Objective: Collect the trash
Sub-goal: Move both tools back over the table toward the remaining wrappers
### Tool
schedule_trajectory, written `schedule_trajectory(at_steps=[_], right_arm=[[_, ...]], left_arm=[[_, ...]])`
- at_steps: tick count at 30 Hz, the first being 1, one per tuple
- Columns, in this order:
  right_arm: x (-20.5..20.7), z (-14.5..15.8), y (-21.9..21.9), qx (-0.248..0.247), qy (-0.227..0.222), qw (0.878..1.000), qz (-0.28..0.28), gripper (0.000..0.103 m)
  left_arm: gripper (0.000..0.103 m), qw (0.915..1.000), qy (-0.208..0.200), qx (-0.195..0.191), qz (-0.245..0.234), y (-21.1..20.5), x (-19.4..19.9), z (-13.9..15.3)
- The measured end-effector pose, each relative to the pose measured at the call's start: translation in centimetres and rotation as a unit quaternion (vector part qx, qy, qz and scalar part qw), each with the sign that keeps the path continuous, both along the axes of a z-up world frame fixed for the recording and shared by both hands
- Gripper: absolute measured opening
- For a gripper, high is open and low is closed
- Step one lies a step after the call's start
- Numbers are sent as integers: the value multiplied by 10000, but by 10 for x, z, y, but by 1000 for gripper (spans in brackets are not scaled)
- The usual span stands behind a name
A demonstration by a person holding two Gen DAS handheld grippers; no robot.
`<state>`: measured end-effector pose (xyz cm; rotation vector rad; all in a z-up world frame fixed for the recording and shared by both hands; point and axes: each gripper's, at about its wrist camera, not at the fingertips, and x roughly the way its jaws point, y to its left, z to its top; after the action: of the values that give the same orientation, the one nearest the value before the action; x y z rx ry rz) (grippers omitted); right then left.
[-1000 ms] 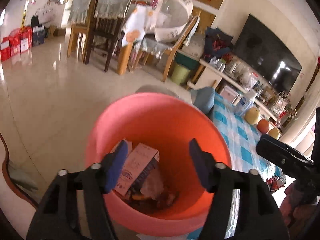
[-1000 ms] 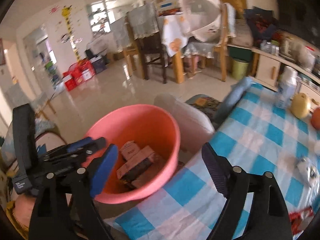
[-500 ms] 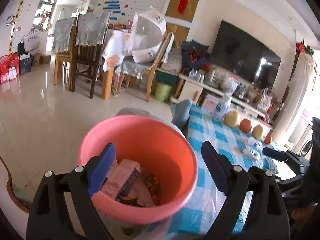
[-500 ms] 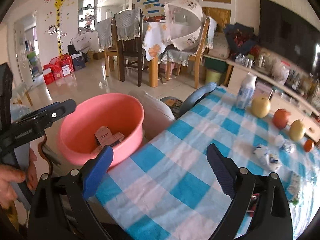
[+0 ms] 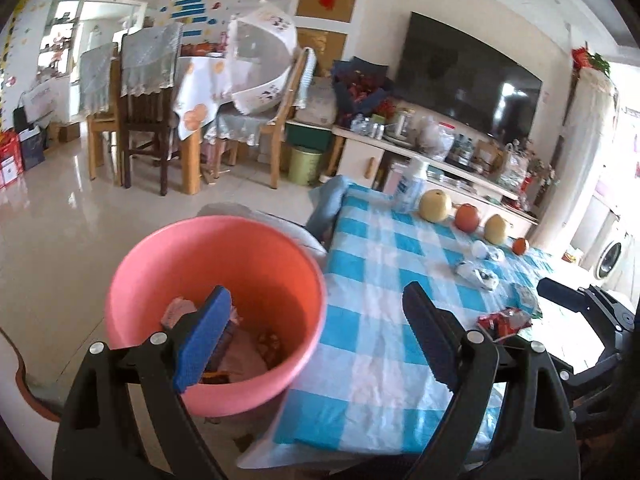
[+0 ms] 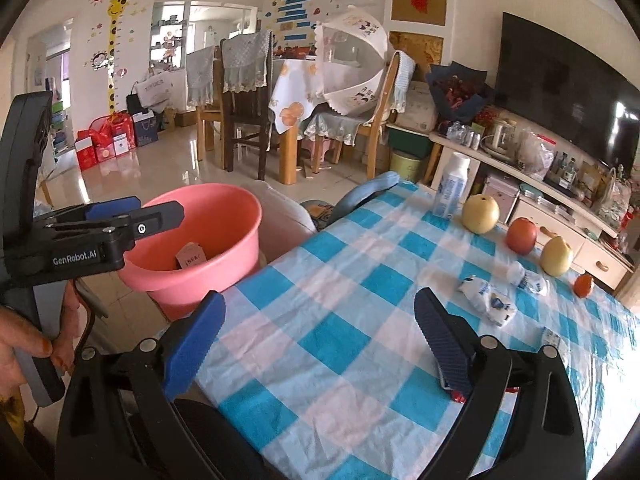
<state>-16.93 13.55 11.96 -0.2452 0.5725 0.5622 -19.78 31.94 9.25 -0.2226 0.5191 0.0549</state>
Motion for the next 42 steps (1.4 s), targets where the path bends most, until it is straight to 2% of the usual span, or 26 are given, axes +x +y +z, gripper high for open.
schedule_trajectory(at_steps=[12, 26, 32, 38, 42], right_arm=[[-7, 13, -40, 305, -152, 9993, -177, 94], [4, 17, -102, 703, -25, 9960, -544, 94], [16, 16, -136, 975, 192, 9919, -787, 94], [32, 18, -183, 1249, 292, 9848, -1167, 94], [52, 14, -226, 1478, 502, 9759, -1527, 94]], left_arm=[[88, 9993, 93, 141, -319, -47, 1, 7], [88, 9954, 338, 429, -791, -106, 12, 7], [88, 9876, 333, 729, -1351, -142, 18, 6], [88, 9725, 383, 1088, -2024, -183, 28, 1], [88, 9597, 493, 1298, -2444, -210, 42, -7]])
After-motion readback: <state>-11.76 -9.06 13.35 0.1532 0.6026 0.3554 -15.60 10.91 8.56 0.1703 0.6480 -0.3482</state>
